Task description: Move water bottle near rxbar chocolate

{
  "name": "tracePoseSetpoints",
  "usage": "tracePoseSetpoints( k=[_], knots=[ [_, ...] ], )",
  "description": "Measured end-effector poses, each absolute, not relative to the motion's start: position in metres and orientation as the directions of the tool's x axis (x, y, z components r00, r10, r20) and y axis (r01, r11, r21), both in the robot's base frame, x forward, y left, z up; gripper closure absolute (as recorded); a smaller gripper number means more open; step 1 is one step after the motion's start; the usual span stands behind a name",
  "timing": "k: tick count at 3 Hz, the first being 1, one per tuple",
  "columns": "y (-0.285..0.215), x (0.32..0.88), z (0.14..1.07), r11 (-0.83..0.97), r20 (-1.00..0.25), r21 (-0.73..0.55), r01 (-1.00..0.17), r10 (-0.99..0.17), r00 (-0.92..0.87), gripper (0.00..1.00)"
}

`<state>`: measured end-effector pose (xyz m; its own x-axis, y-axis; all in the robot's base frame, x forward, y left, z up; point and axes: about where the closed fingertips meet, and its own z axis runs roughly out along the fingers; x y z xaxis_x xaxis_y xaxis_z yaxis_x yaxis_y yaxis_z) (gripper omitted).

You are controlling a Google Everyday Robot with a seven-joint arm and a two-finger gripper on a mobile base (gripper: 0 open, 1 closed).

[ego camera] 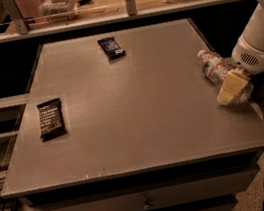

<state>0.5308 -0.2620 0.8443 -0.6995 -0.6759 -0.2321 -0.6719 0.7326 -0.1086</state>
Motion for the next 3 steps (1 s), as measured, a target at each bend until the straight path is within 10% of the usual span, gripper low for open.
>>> tracePoseSetpoints(
  k=[3],
  knots=[
    [-0.219,0.557,0.919,0.561,-0.22,-0.319,-0.764,-0.828,-0.516,1.0]
  ],
)
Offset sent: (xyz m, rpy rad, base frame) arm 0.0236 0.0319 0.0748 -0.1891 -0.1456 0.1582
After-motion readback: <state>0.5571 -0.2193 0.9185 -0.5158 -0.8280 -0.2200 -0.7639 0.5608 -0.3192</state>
